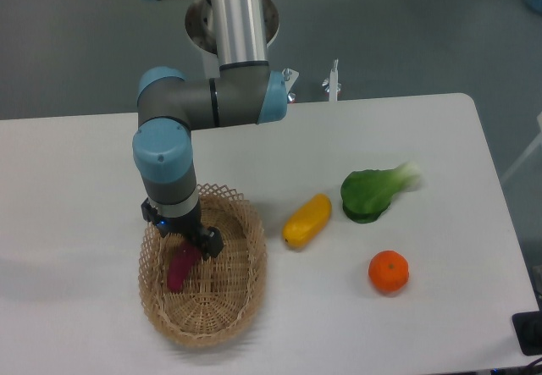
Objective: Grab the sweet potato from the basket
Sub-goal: 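Lower the gripper onto the purple sweet potato and close on it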
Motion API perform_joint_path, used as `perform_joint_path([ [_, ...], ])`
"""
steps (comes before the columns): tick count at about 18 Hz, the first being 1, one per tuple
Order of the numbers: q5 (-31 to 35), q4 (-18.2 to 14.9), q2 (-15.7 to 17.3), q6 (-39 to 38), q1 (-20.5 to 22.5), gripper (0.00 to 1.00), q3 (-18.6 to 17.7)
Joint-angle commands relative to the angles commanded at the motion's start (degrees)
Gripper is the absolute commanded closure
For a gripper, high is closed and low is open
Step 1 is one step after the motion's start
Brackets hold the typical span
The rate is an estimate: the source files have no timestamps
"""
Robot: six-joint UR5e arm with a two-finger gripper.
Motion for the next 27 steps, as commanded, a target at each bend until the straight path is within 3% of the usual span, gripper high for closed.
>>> perform_joint_path([
  [9, 2.2, 2.2, -2.2, 0.1, -0.1, 0.0, -0.2],
  [19, 2.3, 2.5, -2.4, 0.0, -0.1, 0.07, -0.3],
  [27, 1.8, 2.5, -1.4, 0.7, -0.1, 0.05, -0.3],
])
